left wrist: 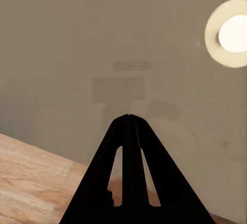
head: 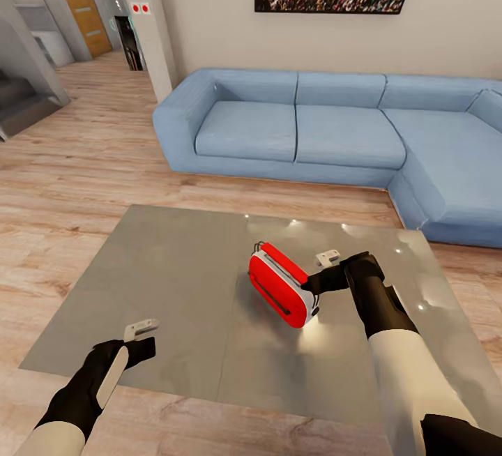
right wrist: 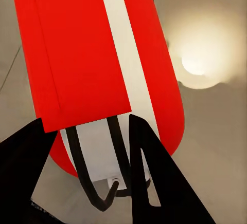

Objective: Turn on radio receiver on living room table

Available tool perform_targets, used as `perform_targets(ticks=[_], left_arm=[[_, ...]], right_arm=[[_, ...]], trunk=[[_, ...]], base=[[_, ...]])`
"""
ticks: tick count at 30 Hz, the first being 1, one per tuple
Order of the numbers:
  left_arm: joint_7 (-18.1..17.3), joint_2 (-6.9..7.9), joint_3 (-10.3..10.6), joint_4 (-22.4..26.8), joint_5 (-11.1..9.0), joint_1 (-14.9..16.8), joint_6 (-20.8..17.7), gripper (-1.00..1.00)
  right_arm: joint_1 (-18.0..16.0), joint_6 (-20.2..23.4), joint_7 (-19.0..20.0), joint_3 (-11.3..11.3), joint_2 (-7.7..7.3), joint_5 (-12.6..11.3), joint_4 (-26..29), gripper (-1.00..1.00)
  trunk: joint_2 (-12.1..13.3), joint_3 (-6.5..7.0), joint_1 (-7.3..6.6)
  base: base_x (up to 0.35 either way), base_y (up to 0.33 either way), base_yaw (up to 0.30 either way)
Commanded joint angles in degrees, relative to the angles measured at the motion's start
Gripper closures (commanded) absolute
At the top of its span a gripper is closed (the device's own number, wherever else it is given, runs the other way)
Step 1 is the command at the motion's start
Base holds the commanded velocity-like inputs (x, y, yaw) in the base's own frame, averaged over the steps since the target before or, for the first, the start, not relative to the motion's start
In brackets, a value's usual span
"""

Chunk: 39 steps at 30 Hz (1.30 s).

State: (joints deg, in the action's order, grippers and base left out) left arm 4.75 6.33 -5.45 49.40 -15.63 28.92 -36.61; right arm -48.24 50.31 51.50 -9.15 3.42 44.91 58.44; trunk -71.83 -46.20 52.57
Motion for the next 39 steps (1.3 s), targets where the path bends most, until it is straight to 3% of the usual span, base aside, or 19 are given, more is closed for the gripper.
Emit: perform_targets(ticks=[1,9,19,27,39], left_arm=[[0.0,0.0,0.0,0.0,0.0,0.0,-0.01,1.0],[0.0,0.0,0.0,0.0,-0.01,0.01,-0.03,1.0],[-0.17,-2.72,-0.08,-0.78,-0.02,-0.51,0.96,1.0],[-0.18,-2.83,-0.09,-0.79,-0.01,-0.59,1.01,1.0],[-0.18,-2.9,-0.05,-0.79,-0.01,-0.59,1.02,1.0]], right_arm=[[-0.01,0.14,0.0,0.0,0.01,-0.44,0.01,1.0],[-0.01,0.14,0.04,0.0,-0.03,-0.44,-0.28,1.0],[-0.01,-3.51,-1.47,-0.34,2.5,1.4,-2.43,1.0],[-0.01,-4.65,-4.11,-0.34,2.64,0.51,-2.25,1.0],[0.16,-8.32,-8.03,-0.35,2.73,2.1,-2.16,1.0]], trunk=[[-0.42,-0.18,0.22],[-2.42,-1.08,1.32],[-2.43,-1.08,1.32],[-2.43,-1.08,1.32],[-2.43,-1.08,1.32]], base=[[0.0,0.0,0.0],[0.0,0.0,0.0],[0.0,0.0,0.0],[0.0,0.0,0.0],[0.0,0.0,0.0]])
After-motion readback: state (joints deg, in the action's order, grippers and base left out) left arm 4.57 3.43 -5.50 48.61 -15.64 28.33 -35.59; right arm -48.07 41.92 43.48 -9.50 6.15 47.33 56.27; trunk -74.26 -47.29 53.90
